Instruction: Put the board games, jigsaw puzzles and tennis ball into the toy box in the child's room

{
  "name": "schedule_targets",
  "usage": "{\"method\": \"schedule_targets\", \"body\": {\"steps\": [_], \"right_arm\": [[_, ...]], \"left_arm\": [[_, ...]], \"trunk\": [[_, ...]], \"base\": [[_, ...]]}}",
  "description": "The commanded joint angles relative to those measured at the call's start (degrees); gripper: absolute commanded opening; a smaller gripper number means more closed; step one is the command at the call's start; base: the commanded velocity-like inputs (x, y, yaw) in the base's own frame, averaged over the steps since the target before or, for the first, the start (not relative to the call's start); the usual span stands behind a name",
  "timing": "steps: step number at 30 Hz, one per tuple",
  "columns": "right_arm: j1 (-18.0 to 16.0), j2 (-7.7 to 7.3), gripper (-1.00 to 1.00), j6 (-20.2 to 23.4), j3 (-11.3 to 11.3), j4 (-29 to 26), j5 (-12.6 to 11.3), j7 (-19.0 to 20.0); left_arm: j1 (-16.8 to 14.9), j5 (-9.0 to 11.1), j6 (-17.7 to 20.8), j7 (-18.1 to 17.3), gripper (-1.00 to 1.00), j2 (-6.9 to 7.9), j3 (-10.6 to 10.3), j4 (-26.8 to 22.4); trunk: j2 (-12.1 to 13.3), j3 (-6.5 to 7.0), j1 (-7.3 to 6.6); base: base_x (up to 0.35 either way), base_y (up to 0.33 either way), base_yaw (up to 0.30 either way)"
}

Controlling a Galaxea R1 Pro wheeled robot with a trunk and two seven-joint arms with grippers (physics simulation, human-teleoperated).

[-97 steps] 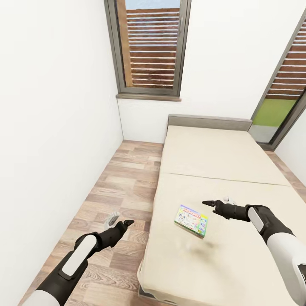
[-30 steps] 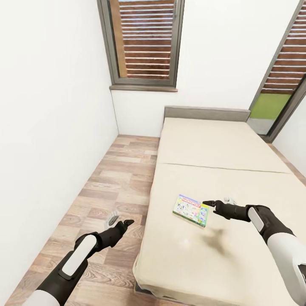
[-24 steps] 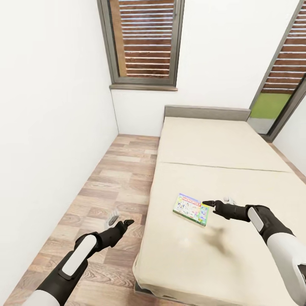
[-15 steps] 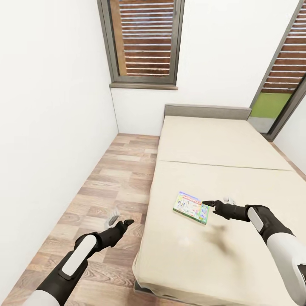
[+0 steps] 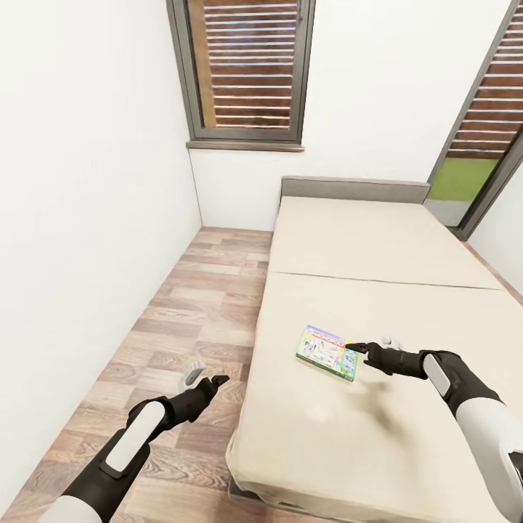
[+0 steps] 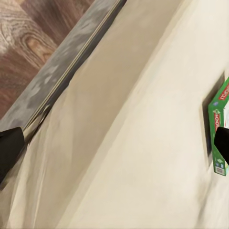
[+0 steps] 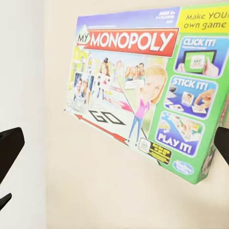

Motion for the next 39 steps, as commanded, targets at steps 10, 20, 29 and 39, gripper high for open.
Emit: {"method": "schedule_targets", "body": {"steps": [10, 20, 29, 39], "right_arm": [[0.0, -0.08, 1.00, 0.3, -0.2, 0.0, 0.0, 0.2], [0.0, -0.16, 1.00, 0.3, -0.3, 0.0, 0.0, 0.2], [0.0, -0.20, 1.00, 0.3, -0.3, 0.0, 0.0, 0.2], [0.0, -0.25, 1.00, 0.3, -0.3, 0.0, 0.0, 0.2]], "left_arm": [[0.0, 0.6, -0.1, 0.5, 1.00, 0.09, -0.1, -0.4], [0.1, 0.8, -0.1, 0.5, 1.00, 0.10, 0.2, -0.4], [0.1, 0.9, -0.1, 0.5, 1.00, 0.10, 0.4, -0.4], [0.2, 0.9, -0.2, 0.5, 1.00, 0.10, 0.4, -0.7]], "trunk": [[0.0, -0.05, -0.01], [-3.6, -1.66, 1.97], [-6.0, -2.74, 3.29], [-6.0, -2.74, 3.29]], "base": [[0.000, 0.000, 0.000], [0.000, 0.000, 0.000], [0.000, 0.000, 0.000], [0.000, 0.000, 0.000]]}}
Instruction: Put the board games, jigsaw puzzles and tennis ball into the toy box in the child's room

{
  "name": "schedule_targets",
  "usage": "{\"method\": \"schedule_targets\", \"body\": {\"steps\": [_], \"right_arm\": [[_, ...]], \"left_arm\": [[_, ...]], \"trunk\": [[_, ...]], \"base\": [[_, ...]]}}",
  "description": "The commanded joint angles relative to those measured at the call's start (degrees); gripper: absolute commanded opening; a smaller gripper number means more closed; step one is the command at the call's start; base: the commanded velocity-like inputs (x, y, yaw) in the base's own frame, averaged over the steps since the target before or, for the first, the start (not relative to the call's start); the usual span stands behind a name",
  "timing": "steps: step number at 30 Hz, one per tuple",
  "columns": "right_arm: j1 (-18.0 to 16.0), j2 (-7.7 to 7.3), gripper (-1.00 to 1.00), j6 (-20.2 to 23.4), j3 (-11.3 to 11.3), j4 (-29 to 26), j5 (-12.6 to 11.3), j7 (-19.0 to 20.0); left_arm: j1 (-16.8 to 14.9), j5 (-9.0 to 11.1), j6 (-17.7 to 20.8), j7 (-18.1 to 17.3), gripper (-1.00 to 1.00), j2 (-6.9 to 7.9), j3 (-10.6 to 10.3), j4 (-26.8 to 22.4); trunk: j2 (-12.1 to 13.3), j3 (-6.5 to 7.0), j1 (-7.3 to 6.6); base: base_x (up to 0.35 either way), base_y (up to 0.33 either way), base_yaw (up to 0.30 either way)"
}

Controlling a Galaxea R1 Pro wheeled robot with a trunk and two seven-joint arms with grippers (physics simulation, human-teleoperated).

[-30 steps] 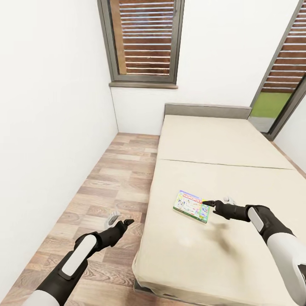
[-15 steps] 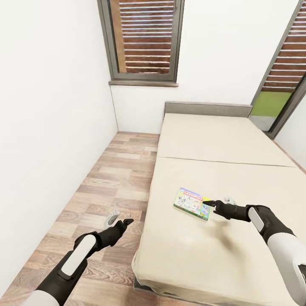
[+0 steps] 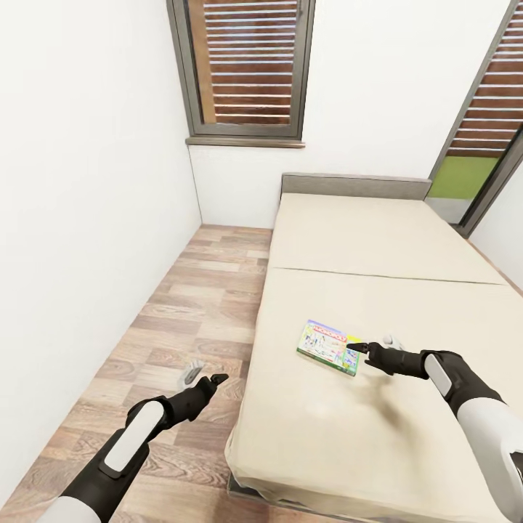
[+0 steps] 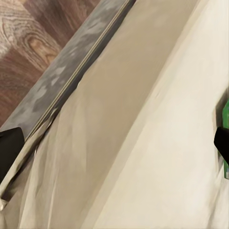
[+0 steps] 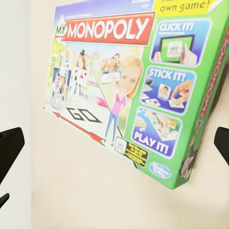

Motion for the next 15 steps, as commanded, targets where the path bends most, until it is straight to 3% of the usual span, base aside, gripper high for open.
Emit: {"method": "schedule_targets", "body": {"steps": [1, 15], "right_arm": [[0.0, 0.02, 1.00, 0.3, -0.2, 0.0, 0.0, 0.1], [-0.1, -0.03, 1.00, 0.3, -0.3, 0.1, 0.0, -0.1]], "left_arm": [[0.0, 0.6, 0.0, 0.5, 1.00, 0.06, -0.1, -0.1], [0.1, 0.6, -0.1, -0.6, 1.00, 0.06, -0.4, -0.2]], "trunk": [[0.0, -0.05, -0.01], [0.0, -0.05, -0.01]], "base": [[0.000, 0.000, 0.000], [0.000, 0.000, 0.000]]}}
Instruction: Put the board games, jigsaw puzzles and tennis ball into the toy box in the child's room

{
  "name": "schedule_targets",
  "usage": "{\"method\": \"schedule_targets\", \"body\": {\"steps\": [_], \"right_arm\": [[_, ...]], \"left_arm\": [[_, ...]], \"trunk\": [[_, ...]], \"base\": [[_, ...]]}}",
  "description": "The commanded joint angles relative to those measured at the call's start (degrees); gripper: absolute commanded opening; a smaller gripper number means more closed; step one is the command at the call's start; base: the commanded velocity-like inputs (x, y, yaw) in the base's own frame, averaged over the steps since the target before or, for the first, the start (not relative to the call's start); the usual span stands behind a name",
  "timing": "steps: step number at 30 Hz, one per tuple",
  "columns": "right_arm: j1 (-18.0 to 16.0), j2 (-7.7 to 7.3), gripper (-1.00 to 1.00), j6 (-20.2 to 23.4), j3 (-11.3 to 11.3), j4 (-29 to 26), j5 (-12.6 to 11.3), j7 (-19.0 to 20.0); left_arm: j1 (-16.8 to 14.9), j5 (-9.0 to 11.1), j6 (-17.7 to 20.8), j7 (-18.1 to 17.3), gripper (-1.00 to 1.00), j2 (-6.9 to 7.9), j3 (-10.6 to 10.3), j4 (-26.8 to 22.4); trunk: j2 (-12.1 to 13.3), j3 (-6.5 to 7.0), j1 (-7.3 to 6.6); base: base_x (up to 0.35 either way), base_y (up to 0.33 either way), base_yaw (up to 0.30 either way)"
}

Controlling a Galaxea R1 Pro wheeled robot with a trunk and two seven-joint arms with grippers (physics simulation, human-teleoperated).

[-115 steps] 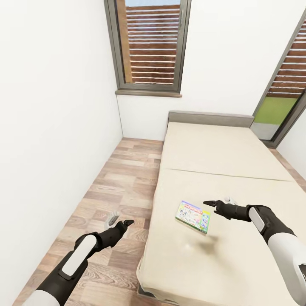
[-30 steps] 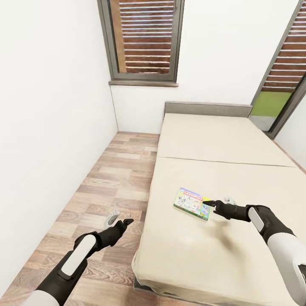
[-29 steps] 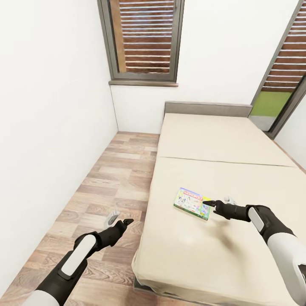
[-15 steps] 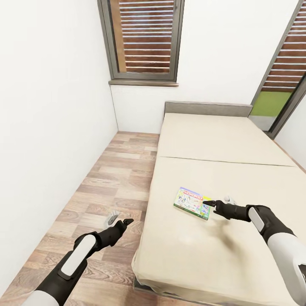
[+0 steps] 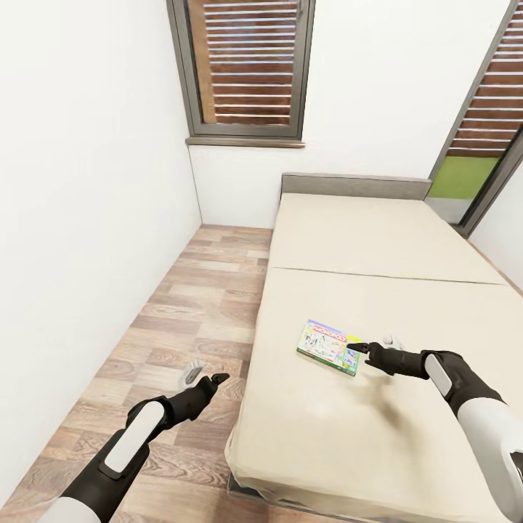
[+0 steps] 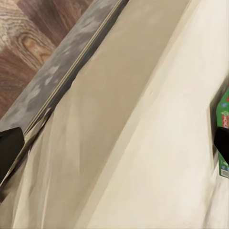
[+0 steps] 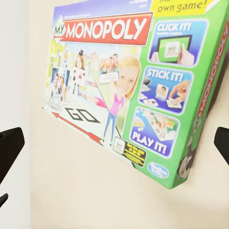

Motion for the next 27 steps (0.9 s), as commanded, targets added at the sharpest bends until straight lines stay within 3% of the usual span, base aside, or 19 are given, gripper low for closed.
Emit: {"method": "schedule_targets", "body": {"steps": [1, 8, 16, 27], "right_arm": [[0.0, 0.02, 1.00, 0.3, -0.2, 0.0, 0.0, 0.1], [-0.1, 0.02, 1.00, 0.3, -0.3, 0.1, 0.0, -1.1], [-0.3, 0.12, 1.00, 0.3, -0.3, 0.1, -0.1, -6.2], [-0.7, -0.05, 1.00, 0.3, -0.5, 0.0, -0.2, -7.7]], "left_arm": [[0.0, 0.6, 0.0, 0.5, 1.00, 0.05, -0.1, -0.1], [0.0, 0.6, 0.0, 0.4, 1.00, 0.05, -0.1, -0.1], [0.0, 0.6, -0.1, 0.3, 1.00, 0.05, -0.1, -0.2], [0.0, 0.6, -0.1, 0.3, 1.00, 0.04, -0.2, -0.2]], "trunk": [[0.0, -0.05, -0.01], [0.0, -0.05, -0.01], [0.0, -0.05, -0.01], [0.0, -0.05, -0.01]], "base": [[0.000, 0.000, 0.000], [0.000, 0.000, 0.000], [0.000, 0.000, 0.000], [0.000, 0.000, 0.000]]}}
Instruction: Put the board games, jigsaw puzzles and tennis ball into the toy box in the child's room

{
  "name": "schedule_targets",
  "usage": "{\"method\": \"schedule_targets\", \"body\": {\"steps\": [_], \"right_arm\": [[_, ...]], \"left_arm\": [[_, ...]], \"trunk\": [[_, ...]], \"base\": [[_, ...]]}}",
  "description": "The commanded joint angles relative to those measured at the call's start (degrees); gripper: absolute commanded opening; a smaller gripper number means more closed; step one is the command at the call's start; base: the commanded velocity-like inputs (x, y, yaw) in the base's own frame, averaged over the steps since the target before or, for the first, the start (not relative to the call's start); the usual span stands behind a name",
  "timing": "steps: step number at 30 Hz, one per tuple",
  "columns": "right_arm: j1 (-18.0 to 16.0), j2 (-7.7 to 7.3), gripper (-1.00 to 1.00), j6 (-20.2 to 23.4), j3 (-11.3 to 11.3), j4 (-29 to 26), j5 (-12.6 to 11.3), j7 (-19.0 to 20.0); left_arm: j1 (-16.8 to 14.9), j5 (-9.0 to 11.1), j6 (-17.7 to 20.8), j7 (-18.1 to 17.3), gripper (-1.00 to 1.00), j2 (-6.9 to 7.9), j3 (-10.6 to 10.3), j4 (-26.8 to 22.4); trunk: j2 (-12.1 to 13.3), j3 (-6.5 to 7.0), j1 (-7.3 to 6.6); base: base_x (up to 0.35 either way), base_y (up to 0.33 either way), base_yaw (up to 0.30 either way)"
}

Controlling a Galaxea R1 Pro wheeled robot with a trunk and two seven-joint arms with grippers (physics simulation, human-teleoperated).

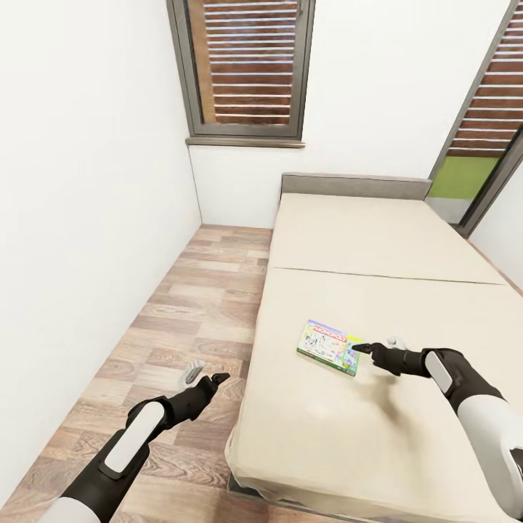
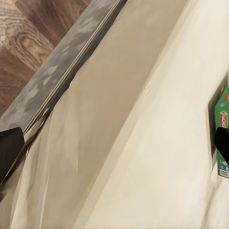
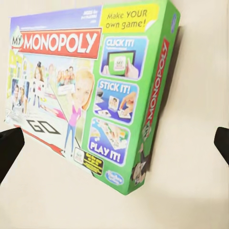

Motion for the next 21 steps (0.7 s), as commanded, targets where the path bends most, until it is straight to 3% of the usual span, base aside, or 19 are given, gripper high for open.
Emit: {"method": "schedule_targets", "body": {"steps": [1, 4, 21], "right_arm": [[-0.1, 0.02, 1.00, 0.4, -0.4, 0.0, 0.0, 0.0], [-0.1, 0.01, 1.00, 0.3, -0.5, -0.1, 0.0, -0.1], [-0.2, 0.00, 1.00, 0.3, -0.9, -0.2, 0.0, -0.3]], "left_arm": [[0.0, 0.6, 0.0, 0.5, 1.00, 0.06, -0.1, -0.1], [0.0, 0.6, 0.0, 0.5, 1.00, 0.06, -0.1, -0.1], [0.0, 0.6, 0.0, 0.5, 1.00, 0.07, -0.1, -0.1]], "trunk": [[0.0, -0.05, -0.01], [0.0, -0.05, -0.01], [-6.4, -2.92, 3.51]], "base": [[0.000, 0.000, 0.000], [0.000, 0.000, 0.000], [0.000, 0.000, 0.000]]}}
